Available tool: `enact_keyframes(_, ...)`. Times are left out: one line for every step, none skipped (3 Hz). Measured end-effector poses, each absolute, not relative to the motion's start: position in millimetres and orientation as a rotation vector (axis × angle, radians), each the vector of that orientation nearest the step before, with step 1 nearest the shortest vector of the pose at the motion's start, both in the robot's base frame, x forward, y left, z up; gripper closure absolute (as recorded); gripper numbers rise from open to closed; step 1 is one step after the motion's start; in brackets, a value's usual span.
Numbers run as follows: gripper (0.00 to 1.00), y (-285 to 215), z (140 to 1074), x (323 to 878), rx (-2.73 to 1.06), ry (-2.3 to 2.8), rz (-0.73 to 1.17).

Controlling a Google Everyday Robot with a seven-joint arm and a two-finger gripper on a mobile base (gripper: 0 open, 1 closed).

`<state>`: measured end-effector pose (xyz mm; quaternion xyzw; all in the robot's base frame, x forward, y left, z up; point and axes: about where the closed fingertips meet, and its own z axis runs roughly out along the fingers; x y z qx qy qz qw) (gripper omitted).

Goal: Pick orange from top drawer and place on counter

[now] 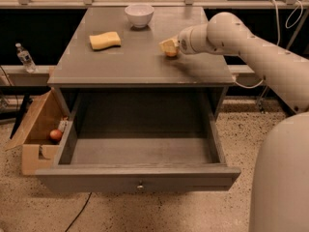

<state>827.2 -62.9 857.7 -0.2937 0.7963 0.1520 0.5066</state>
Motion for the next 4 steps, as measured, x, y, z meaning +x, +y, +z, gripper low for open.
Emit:
enact_keyframes(0.12, -64.4, 859.2, 824.0, -0.698, 1.917, 0.363)
enact_keyframes(0.00, -72.6, 870.9, 817.6, -0.679, 1.894, 0.352)
enact_keyframes(0.00, -110.4, 909.3, 774.7, -0.647, 1.829, 0.342)
enact_keyframes(0.00, -124.1, 909.4, 771.1, -0.630, 1.831, 0.335)
